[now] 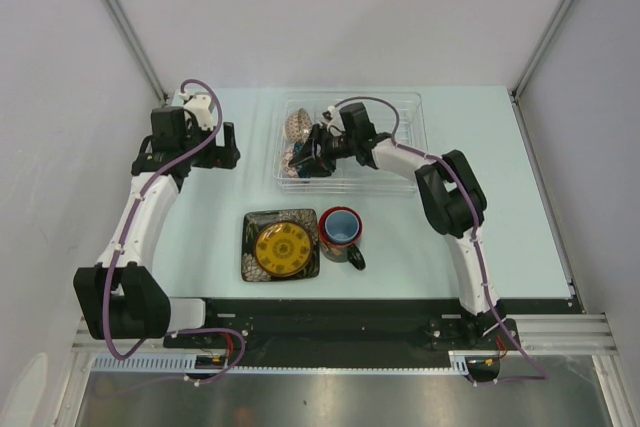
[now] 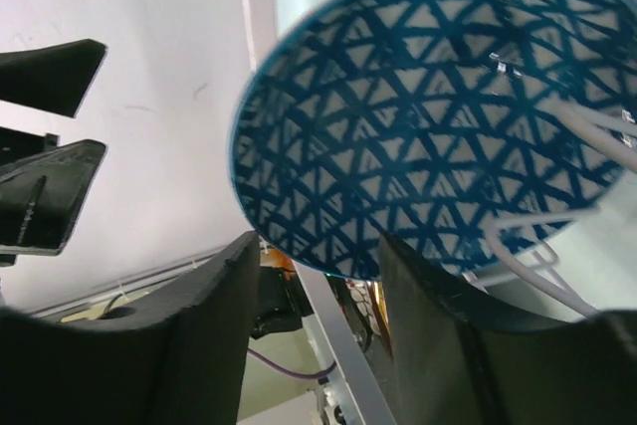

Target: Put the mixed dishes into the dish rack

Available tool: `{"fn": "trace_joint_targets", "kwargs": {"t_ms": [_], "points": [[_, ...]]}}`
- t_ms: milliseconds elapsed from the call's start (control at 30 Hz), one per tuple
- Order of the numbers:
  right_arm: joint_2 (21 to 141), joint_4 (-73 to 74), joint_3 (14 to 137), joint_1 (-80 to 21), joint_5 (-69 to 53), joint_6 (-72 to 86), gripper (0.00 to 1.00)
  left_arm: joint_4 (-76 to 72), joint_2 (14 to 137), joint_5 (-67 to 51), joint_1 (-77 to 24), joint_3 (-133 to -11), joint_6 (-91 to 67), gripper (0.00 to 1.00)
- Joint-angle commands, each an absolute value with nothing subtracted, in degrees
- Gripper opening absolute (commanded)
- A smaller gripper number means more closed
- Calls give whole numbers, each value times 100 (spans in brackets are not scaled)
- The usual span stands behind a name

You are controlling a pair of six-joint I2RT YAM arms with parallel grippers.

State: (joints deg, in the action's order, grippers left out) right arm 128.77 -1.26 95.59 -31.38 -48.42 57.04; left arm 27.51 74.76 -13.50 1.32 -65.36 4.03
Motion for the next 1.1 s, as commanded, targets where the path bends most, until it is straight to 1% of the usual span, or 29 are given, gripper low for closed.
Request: {"fn": "trace_joint_targets", "kwargs": {"t_ms": [0, 167, 200, 300, 333, 433, 533, 633, 667, 700, 733, 800, 833, 967, 1067], "points": [[12200, 438, 9774, -3085, -4773, 5212, 58, 2566, 7251, -1336, 167, -6513, 431, 100], [11278, 1142, 9362, -2927, -4422, 4502, 62, 2593, 7233, -1301, 167, -6513, 492, 100], [10911, 1369, 9256, -2901, -4325, 4370, 63, 2601, 7199, -1301, 167, -6513, 510, 100], [10417, 2071, 9088, -2865, -3781, 3695, 65, 2645, 7163, -1353, 185, -6486, 545, 100], [10102, 2196, 9053, -2900, -3623, 3526, 65, 2672, 7154, -1388, 193, -6478, 580, 100], [9635, 2329, 8833, -3294, -3191, 3173, 66, 2786, 7076, -1538, 185, -6381, 685, 100], [9668, 2767, 8982, -3997, -2840, 2745, 66, 2830, 7005, -1503, 193, -6276, 782, 100], [10053, 3671, 9456, -4832, -1770, 1903, 65, 2909, 6970, -1468, 193, -6284, 835, 100], [10359, 4196, 9605, -5060, -862, 1690, 65, 2927, 6935, -1476, 185, -6293, 844, 100], [10493, 4436, 9737, -5419, -339, 1505, 65, 2944, 6926, -1468, 185, -6293, 844, 100], [10642, 4630, 9912, -5614, 771, 1303, 64, 2962, 6917, -1485, 185, -6310, 844, 100], [10863, 4912, 9949, -5940, 1649, 1011, 63, 2997, 6882, -1494, 193, -6337, 861, 100], [10872, 4939, 9897, -5967, 1818, 1011, 63, 2988, 6882, -1494, 185, -6337, 861, 100], [10583, 4624, 9449, -5959, 1608, 1169, 63, 3015, 6873, -1450, 193, -6302, 905, 99], [10538, 4667, 9282, -5959, 1591, 1204, 62, 2988, 6882, -1441, 185, -6293, 905, 100]]}}
